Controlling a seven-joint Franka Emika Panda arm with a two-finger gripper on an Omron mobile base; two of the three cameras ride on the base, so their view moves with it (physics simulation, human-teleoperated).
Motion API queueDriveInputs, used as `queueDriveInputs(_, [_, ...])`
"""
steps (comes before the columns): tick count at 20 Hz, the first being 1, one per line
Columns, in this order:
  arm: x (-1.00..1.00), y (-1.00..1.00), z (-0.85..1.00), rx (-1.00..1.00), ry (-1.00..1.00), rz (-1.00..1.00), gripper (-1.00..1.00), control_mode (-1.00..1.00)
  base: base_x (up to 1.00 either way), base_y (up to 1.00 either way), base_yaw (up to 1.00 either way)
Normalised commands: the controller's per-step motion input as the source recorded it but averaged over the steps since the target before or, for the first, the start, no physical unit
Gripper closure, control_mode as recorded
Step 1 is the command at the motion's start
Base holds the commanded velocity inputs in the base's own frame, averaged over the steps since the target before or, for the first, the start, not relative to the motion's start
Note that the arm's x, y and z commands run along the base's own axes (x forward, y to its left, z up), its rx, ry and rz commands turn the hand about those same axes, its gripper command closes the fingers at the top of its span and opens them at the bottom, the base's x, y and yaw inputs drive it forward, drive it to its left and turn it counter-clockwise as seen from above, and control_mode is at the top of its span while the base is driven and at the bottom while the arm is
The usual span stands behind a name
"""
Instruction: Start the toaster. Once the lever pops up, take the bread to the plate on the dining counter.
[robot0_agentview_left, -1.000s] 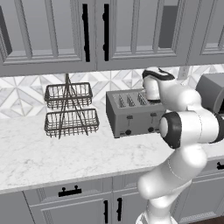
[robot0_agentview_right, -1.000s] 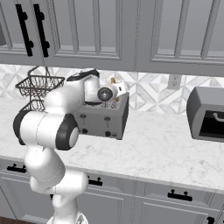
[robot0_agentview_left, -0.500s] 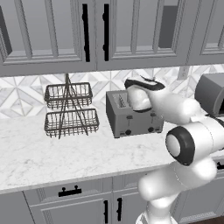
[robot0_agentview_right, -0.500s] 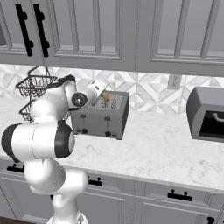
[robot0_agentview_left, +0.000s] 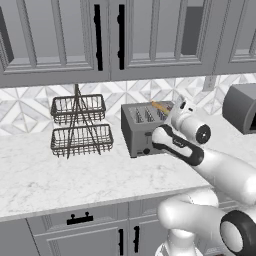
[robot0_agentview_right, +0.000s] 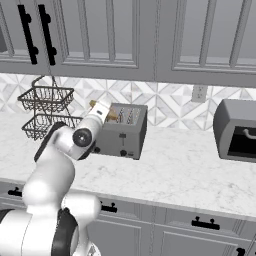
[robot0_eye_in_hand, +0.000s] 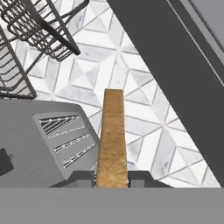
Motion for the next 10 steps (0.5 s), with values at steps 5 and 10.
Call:
queueDriveInputs(5, [-1.0, -0.16, 0.85, 0.0, 0.07, 0.13, 1.0, -1.0, 0.0, 0.0, 0.0])
queueDriveInputs(10, [-1.0, -0.22, 0.56, 0.0, 0.41, 0.01, 1.0, -1.0, 0.0, 0.0, 0.0])
